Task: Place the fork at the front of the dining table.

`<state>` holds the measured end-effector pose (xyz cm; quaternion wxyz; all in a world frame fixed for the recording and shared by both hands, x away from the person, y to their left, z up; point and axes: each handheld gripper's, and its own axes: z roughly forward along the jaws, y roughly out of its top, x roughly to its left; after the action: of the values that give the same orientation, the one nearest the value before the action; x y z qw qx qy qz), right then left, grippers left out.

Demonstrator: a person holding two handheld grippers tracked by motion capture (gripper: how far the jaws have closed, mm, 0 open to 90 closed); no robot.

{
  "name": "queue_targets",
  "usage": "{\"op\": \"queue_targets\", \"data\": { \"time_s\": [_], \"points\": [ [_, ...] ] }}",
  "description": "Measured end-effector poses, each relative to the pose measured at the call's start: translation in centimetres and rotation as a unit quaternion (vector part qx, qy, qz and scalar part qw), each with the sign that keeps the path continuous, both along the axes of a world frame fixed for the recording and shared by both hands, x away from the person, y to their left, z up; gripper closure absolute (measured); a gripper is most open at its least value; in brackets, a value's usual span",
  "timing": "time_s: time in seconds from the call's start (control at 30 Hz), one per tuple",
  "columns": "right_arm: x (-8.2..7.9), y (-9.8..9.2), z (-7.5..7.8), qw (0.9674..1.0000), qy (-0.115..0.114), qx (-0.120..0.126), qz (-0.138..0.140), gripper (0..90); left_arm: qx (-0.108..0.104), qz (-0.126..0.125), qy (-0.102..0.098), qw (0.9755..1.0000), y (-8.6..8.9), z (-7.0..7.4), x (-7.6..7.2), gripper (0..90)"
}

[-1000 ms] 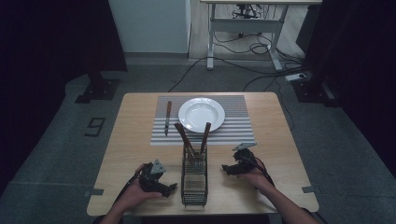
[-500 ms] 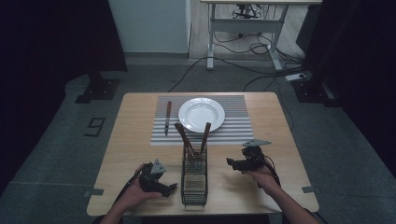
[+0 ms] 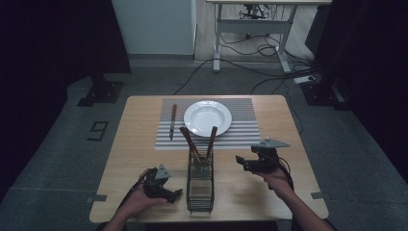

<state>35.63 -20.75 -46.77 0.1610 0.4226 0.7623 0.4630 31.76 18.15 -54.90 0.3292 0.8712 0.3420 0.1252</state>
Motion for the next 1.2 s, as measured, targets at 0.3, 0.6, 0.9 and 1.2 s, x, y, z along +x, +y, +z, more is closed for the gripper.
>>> {"op": "queue_targets", "data": {
  "time_s": [0.3, 0.6, 0.9, 1.2],
  "points": [
    [0.0, 0.1, 2.1, 0.9993, -0.019, 0.025, 0.018, 24.3, 0.000, 0.000, 0.000, 1.0000, 0.0, 0.0, 0.0, 0.0],
    [0.0, 1.6, 3.7, 0.9981, -0.041, 0.027, 0.037, 26.2, 0.000, 0.001, 0.000, 1.0000, 0.0, 0.0, 0.0, 0.0],
    [0.8, 3.9, 5.2, 0.9964, -0.057, 0.024, 0.057, 26.6, 0.000, 0.001, 0.000, 1.0000, 0.0, 0.0, 0.0, 0.0],
    [2.0, 5.6, 5.7, 0.9959, -0.054, 0.030, 0.066, 28.3, 0.000, 0.001, 0.000, 1.0000, 0.0, 0.0, 0.0, 0.0]
  ]
}}
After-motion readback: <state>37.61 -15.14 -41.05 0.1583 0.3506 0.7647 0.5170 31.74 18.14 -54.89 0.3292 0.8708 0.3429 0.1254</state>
